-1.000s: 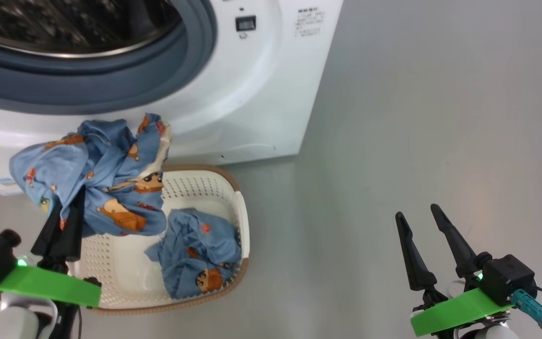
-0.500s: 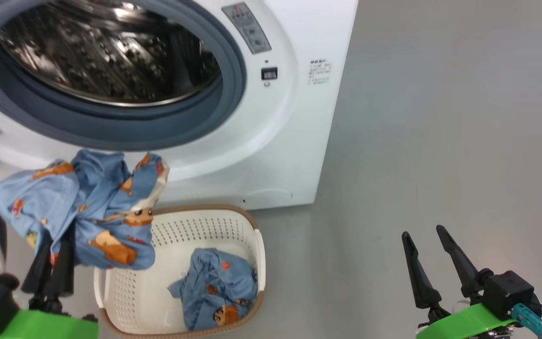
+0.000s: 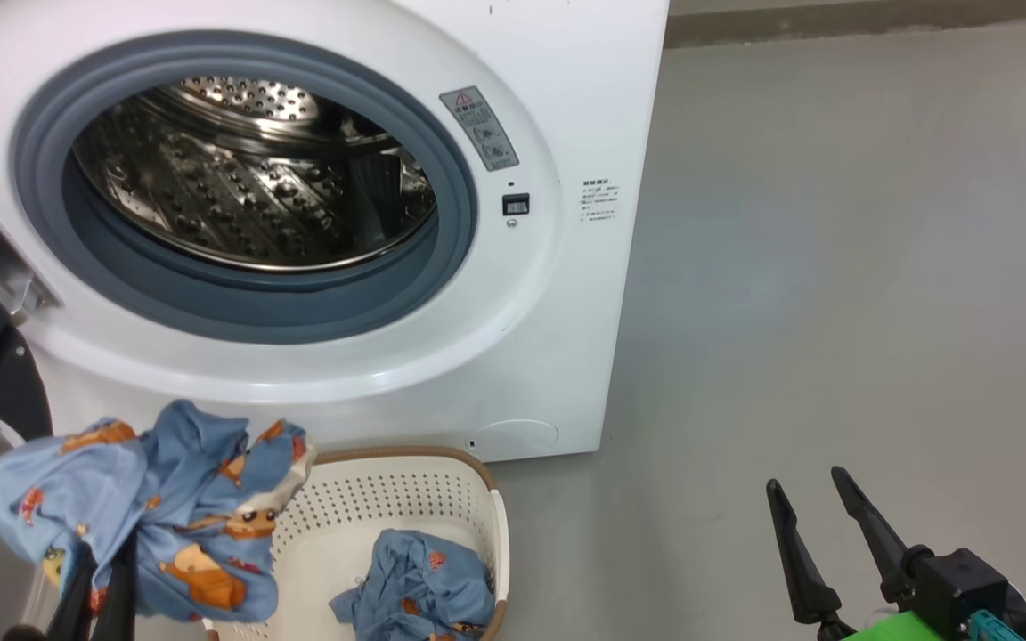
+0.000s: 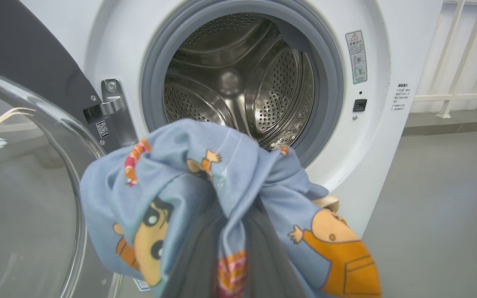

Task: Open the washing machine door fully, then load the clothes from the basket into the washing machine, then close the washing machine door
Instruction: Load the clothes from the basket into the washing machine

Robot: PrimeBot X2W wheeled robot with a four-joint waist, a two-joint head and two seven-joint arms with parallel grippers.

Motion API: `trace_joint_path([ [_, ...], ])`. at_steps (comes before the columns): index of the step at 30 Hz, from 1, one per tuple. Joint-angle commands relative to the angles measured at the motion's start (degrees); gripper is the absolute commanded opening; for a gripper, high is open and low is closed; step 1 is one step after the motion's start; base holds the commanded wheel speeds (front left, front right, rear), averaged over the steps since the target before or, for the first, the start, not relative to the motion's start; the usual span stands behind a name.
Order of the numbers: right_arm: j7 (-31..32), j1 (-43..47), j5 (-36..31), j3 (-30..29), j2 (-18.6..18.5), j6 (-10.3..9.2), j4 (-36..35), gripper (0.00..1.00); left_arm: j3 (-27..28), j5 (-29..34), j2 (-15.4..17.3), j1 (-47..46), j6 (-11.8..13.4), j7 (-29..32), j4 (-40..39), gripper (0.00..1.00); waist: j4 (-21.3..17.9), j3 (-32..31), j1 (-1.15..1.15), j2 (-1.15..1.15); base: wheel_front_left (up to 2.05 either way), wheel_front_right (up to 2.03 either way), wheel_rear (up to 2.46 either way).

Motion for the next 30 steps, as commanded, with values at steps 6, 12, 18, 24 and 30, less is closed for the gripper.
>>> trace_joint_path([
  [6, -0.68, 0.39, -0.38, 0.64, -0.40, 0.09, -1.67, 1.00, 3.65, 1.41, -1.01, 1.35, -0.14, -0.70, -2.45, 0.00, 0.24, -1.15, 0.00, 0.00, 0.00, 0.00, 0.00],
  [12, -0.68, 0.61, 0.10, 0.72, -0.40, 0.09, -1.40, 1.00, 3.58, 1.35, -1.92, 2.05, -0.14, -0.70, -2.19, 0.00, 0.53, -0.99, 0.00, 0.00, 0.00, 0.00, 0.00],
  [18, -0.68, 0.22, 0.15, 0.82, -0.40, 0.09, -1.56, 1.00, 4.19, 0.93, -1.85, 1.48, -0.14, -0.70, -2.40, 0.00, 0.30, -0.07, 0.00, 0.00, 0.00, 0.00, 0.00],
  [24, -0.68, 0.13, 0.62, 0.76, -0.40, 0.09, -1.89, 1.00, 4.17, -0.01, -1.61, -0.77, -0.14, -0.70, -2.73, 0.00, 0.12, 1.05, 0.00, 0.00, 0.00, 0.00, 0.00],
  [30, -0.68, -0.66, 0.98, 1.22, -0.40, 0.09, -2.01, 1.00, 4.46, -1.67, -0.77, -5.79, -0.14, -0.70, -2.97, 0.00, -0.63, 3.23, 0.00, 0.00, 0.00, 0.00, 0.00],
])
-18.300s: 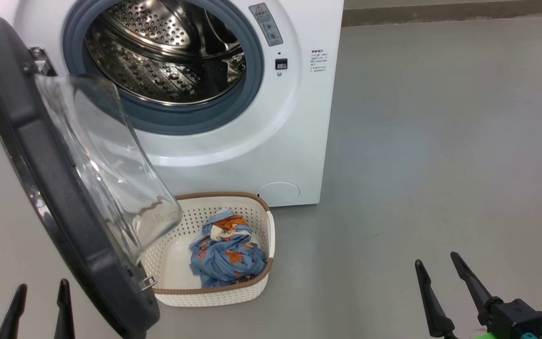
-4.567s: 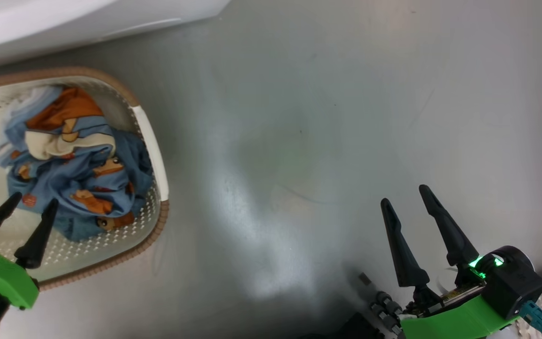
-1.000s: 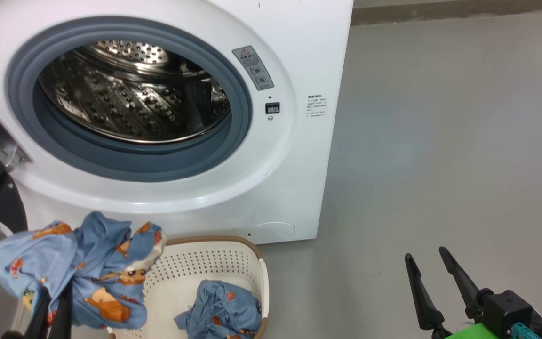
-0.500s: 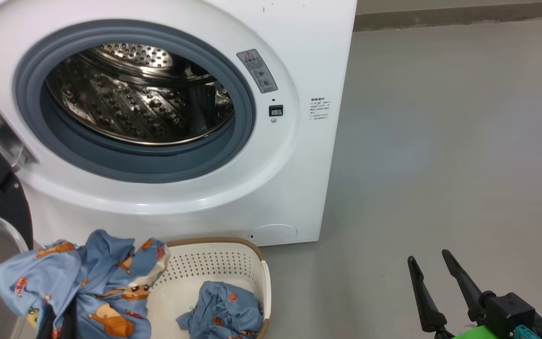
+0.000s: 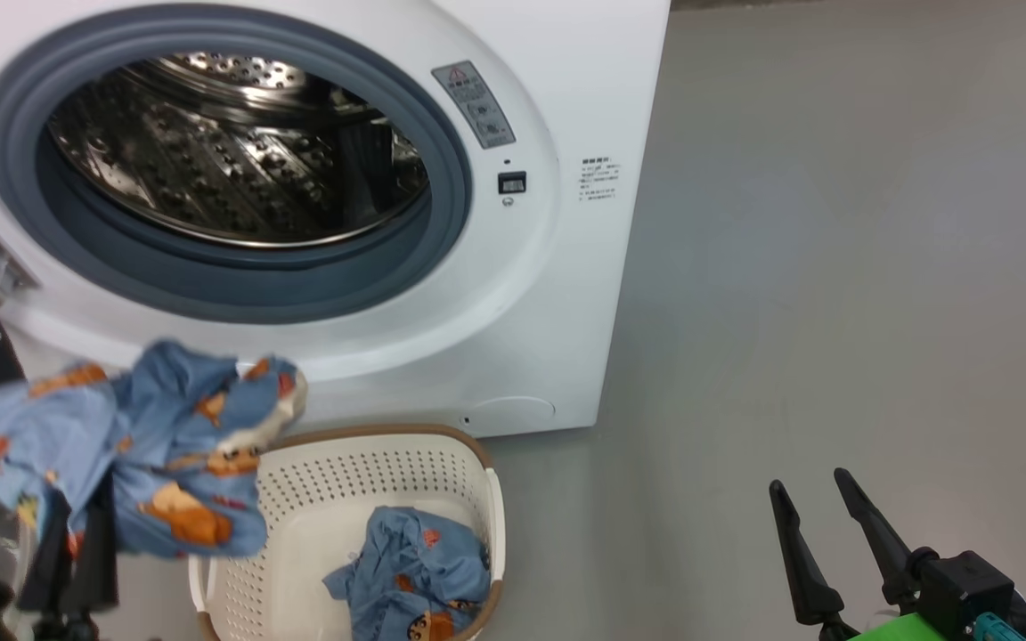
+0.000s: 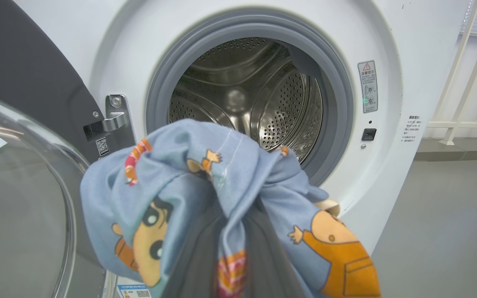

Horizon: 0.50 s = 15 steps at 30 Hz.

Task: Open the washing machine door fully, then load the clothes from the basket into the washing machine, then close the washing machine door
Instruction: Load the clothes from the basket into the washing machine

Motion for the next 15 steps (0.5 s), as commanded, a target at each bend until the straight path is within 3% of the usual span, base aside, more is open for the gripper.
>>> trace_joint_path([
  [1, -0.68, -1.41, 0.24, 1.66, -0.41, 0.09, -1.62, 1.00, 2.22, -0.62, 1.84, -3.74, -0.14, -0.70, -1.67, 0.00, -0.65, 1.30, 0.00, 0.00, 0.00, 0.00, 0.00],
  [15, -0.68, -3.55, 0.82, 2.84, -0.41, 0.09, -4.62, 1.00, 0.53, -4.80, 7.78, -19.71, -0.14, -0.70, -0.54, 0.00, -3.38, 11.37, 0.00, 0.00, 0.00, 0.00, 0.00],
])
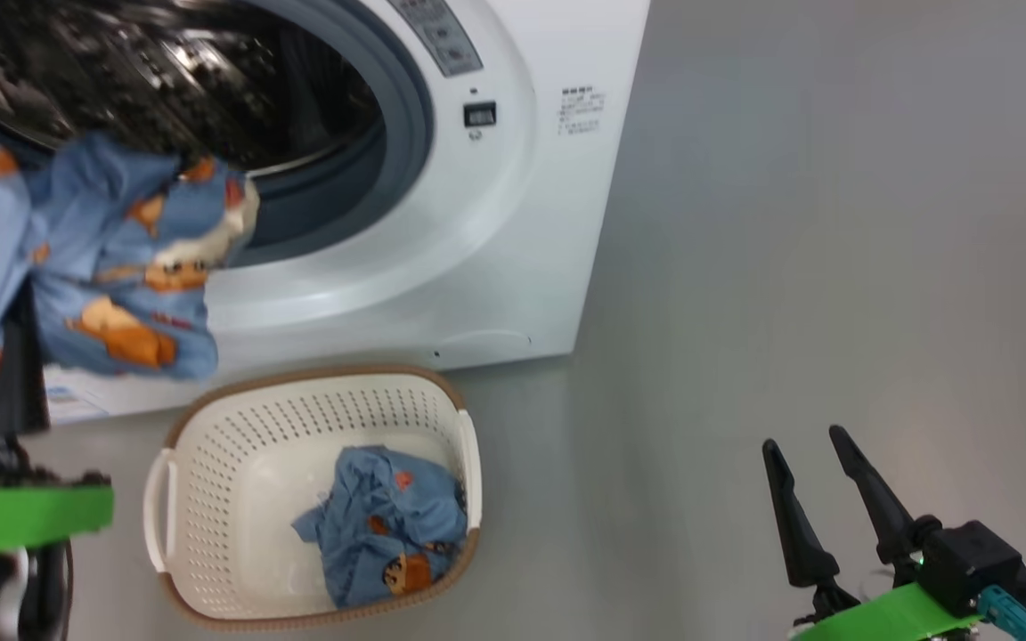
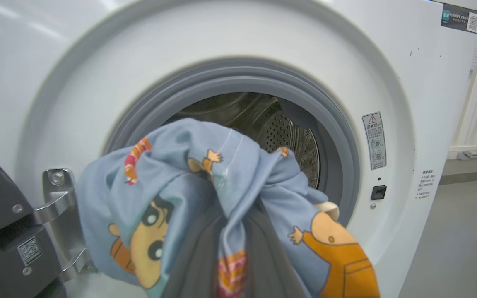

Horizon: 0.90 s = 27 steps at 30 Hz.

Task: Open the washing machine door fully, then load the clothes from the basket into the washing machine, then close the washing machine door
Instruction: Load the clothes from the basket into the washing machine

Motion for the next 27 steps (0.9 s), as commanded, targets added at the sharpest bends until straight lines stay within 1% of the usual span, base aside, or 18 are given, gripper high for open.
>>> trace_joint_path([
  [1, -0.68, -1.86, 0.14, 1.98, -0.41, 0.09, -1.84, 1.00, 1.39, -0.83, 2.66, -3.92, -0.14, -0.52, -0.93, 0.00, -1.47, 3.88, 0.00, 0.00, 0.00, 0.00, 0.00],
  [9, -0.68, -3.68, 1.13, 3.41, -0.41, 0.09, -3.54, 1.00, -0.78, -2.38, 5.43, -11.71, -0.14, -0.52, 1.36, 0.00, -4.01, 9.71, 0.00, 0.00, 0.00, 0.00, 0.00],
  [11, -0.68, -3.91, 1.38, 3.61, -0.41, 0.09, -4.25, 1.00, -1.48, -3.09, 6.81, -14.52, -0.14, -0.52, 3.25, 0.00, -4.89, 11.81, 0.00, 0.00, 0.00, 0.00, 0.00],
  [16, -0.68, -4.02, 1.88, 3.80, -0.41, 0.09, -5.43, 1.00, -2.59, -4.20, 8.73, -18.96, -0.14, -0.52, 5.41, 0.00, -6.03, 15.18, 0.00, 0.00, 0.00, 0.00, 0.00],
  [17, -0.68, -4.02, 1.88, 3.80, -0.41, 0.09, -5.43, 1.00, -2.59, -4.20, 8.73, -18.96, -0.14, -0.52, 5.41, 0.00, -6.03, 15.18, 0.00, 0.00, 0.00, 0.00, 0.00],
  [18, -0.68, -4.09, 2.05, 4.02, -0.41, 0.09, -5.87, 1.00, -3.12, -4.60, 9.49, -20.82, -0.14, -0.52, 6.38, 0.00, -6.45, 16.46, 0.00, 0.00, 0.00, 0.00, 0.00],
  [19, -0.68, -4.09, 2.05, 4.02, -0.41, 0.09, -5.87, 1.00, -3.12, -4.60, 9.49, -20.82, -0.14, -0.52, 6.38, 0.00, -6.45, 16.46, 0.00, 0.00, 0.00, 0.00, 0.00],
  [27, -0.68, -4.80, 3.02, 5.37, -0.41, 0.09, -7.18, 1.00, -5.42, -6.18, 12.63, -28.38, -0.14, -0.52, 11.31, 0.00, -8.37, 20.53, 0.00, 0.00, 0.00, 0.00, 0.00],
])
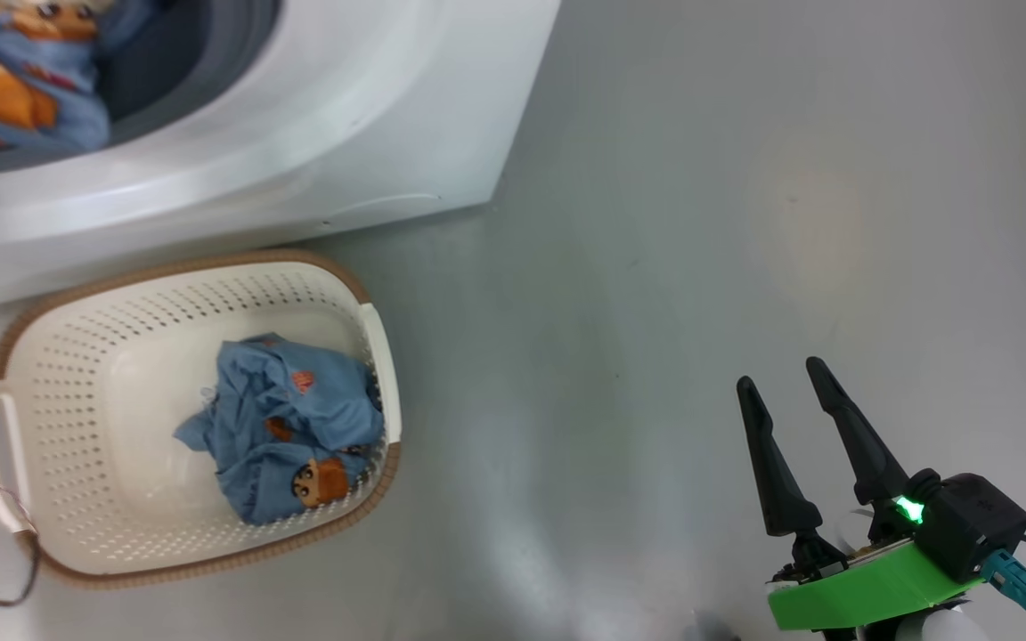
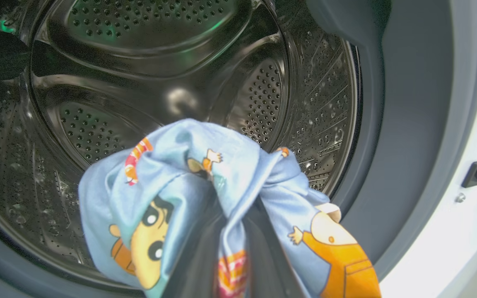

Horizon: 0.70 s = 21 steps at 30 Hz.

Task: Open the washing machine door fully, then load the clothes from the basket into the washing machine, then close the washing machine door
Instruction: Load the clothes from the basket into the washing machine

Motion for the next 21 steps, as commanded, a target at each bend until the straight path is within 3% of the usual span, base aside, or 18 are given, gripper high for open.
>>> trace_joint_path([
  [1, -0.68, -0.36, 0.36, 1.71, -0.41, 0.09, -1.45, 1.00, 1.63, -0.37, 3.45, -2.19, -0.14, -0.46, -0.87, 0.00, -1.69, 2.05, 0.00, 0.00, 0.00, 0.00, 0.00],
  [21, -0.68, 0.65, 1.40, 5.88, -0.41, 0.09, -1.17, 1.00, -10.12, -5.64, 11.59, -22.88, -0.14, 3.09, 13.46, 0.00, -5.46, 6.20, 0.00, 0.00, 0.00, 0.00, 0.00],
])
